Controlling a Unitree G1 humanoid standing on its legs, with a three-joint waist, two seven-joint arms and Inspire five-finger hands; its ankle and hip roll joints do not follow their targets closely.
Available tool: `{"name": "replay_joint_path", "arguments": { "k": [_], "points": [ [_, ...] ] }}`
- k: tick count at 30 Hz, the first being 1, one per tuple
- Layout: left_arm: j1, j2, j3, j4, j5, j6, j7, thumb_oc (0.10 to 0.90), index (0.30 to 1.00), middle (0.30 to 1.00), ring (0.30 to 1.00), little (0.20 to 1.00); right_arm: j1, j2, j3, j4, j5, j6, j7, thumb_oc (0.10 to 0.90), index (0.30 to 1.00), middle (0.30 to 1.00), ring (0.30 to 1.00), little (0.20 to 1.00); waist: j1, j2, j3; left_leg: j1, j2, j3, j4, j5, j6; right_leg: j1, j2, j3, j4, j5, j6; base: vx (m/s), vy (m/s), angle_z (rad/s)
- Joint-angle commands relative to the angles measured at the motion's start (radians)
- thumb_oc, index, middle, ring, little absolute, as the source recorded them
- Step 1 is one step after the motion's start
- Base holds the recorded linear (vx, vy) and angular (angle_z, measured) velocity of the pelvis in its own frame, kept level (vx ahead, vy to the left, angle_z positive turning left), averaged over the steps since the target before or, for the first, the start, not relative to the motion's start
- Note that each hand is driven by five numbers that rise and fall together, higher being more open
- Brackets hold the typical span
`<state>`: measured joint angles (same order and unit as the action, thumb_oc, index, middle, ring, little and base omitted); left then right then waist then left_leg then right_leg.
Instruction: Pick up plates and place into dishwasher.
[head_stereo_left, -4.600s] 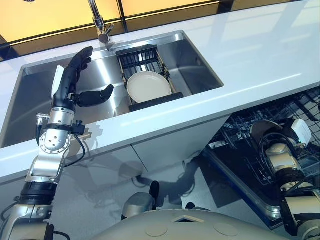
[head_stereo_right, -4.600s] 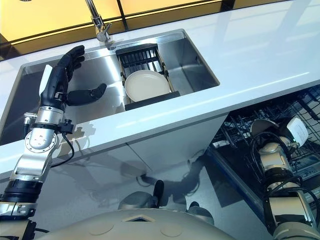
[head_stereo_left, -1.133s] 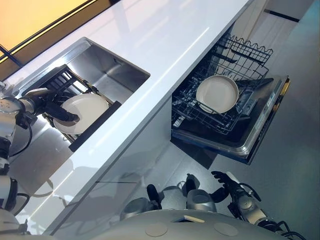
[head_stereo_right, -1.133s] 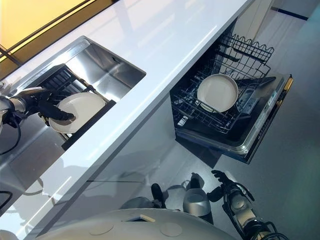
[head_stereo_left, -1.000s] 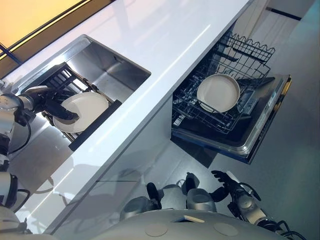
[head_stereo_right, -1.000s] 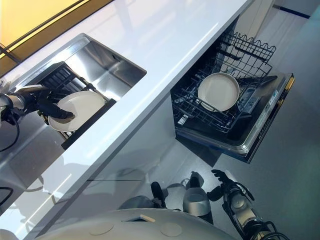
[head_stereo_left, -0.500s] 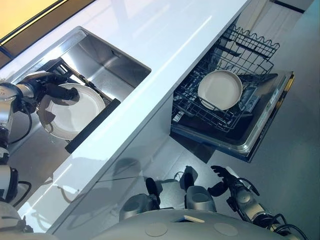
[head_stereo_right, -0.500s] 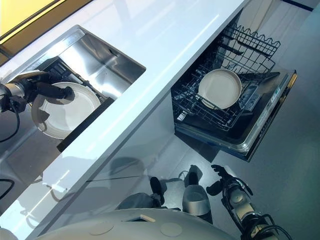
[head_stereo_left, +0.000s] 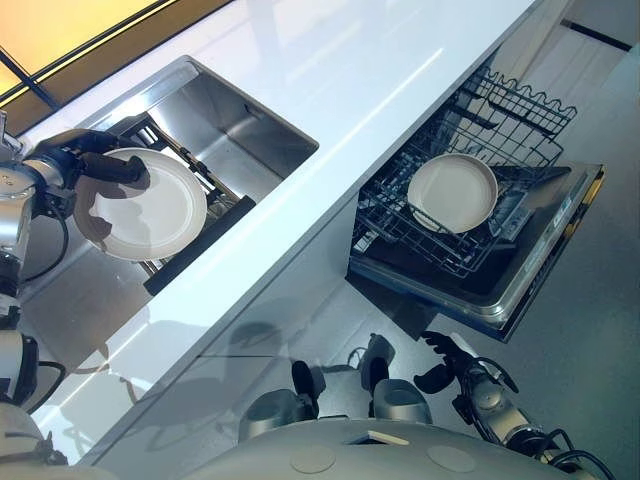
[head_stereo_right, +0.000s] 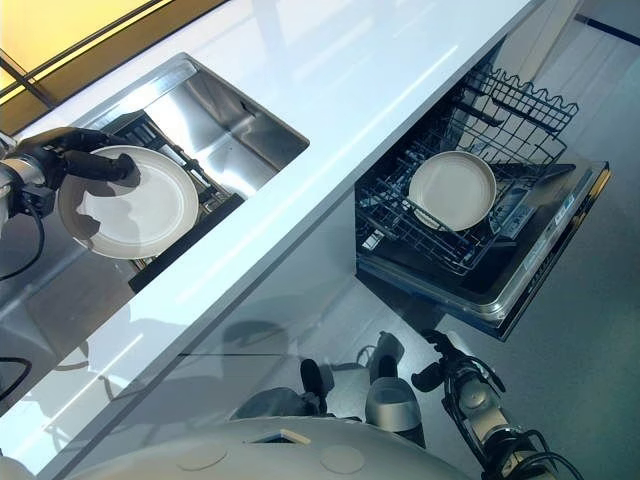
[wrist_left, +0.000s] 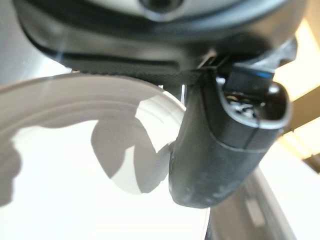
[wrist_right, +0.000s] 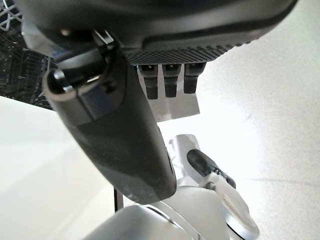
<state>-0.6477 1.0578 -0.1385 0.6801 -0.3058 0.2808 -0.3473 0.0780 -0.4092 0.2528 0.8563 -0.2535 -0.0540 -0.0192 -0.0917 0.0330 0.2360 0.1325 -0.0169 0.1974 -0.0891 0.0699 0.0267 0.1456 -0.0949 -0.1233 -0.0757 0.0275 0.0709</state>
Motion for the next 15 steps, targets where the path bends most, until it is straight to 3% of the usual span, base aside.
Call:
{"name": "replay_joint_path", "arguments": {
  "k": [1, 3, 6, 10, 15],
  "points": [
    [-0.123, 0.088, 0.100, -0.053, -0.050, -0.122, 0.172, 0.100, 0.300, 0.300, 0.300, 0.200, 0.012, -0.032, 0.017, -0.139, 0.129, -0.059, -0.004, 0.800, 0.900, 0.900, 0.900, 0.900, 0.001, 0.030, -0.104, 0.018, -0.044, -0.008, 0.040, -0.151, 0.009, -0.076, 0.056, 0.000, 0.076, -0.053, 0.049, -0.05, -0.103, 0.10],
    [-0.120, 0.092, 0.117, -0.079, -0.025, -0.139, 0.228, 0.100, 0.300, 0.300, 0.300, 0.200, 0.020, -0.029, -0.002, -0.273, 0.247, -0.035, 0.060, 0.800, 0.900, 0.900, 0.900, 0.900, -0.003, 0.028, -0.106, 0.021, -0.040, -0.012, 0.035, -0.148, 0.005, -0.071, 0.061, -0.003, 0.072, -0.057, 0.042, -0.05, -0.085, 0.06],
    [-0.101, 0.123, 0.132, -0.095, 0.154, -0.270, 0.319, 0.100, 0.300, 0.300, 0.300, 0.200, 0.044, -0.015, -0.024, -0.443, 0.458, -0.044, 0.208, 0.800, 0.900, 0.900, 0.900, 0.900, -0.011, 0.027, -0.112, 0.020, -0.033, -0.011, 0.034, -0.143, -0.002, -0.065, 0.068, -0.008, 0.061, -0.059, 0.031, -0.06, -0.090, 0.03],
    [-0.082, 0.187, 0.113, -0.123, 0.209, -0.424, 0.418, 0.100, 0.300, 0.300, 0.300, 0.200, 0.061, 0.012, -0.074, -0.596, 0.736, -0.092, 0.367, 0.800, 0.900, 0.900, 0.900, 0.900, -0.008, 0.025, -0.122, 0.024, -0.027, 0.003, 0.028, -0.135, -0.015, -0.048, 0.080, -0.030, 0.033, -0.057, 0.024, -0.04, -0.082, 0.02],
    [0.020, 0.182, 0.163, -0.285, 0.271, -0.551, 0.575, 0.100, 0.300, 0.300, 0.300, 0.200, 0.051, 0.005, -0.133, -0.800, 0.834, -0.148, 0.353, 0.800, 0.900, 0.900, 0.900, 0.900, -0.003, 0.025, -0.133, 0.030, -0.017, 0.008, 0.014, -0.124, -0.026, -0.032, 0.088, -0.043, 0.009, -0.056, 0.018, -0.02, -0.052, 0.04]
  ]
}}
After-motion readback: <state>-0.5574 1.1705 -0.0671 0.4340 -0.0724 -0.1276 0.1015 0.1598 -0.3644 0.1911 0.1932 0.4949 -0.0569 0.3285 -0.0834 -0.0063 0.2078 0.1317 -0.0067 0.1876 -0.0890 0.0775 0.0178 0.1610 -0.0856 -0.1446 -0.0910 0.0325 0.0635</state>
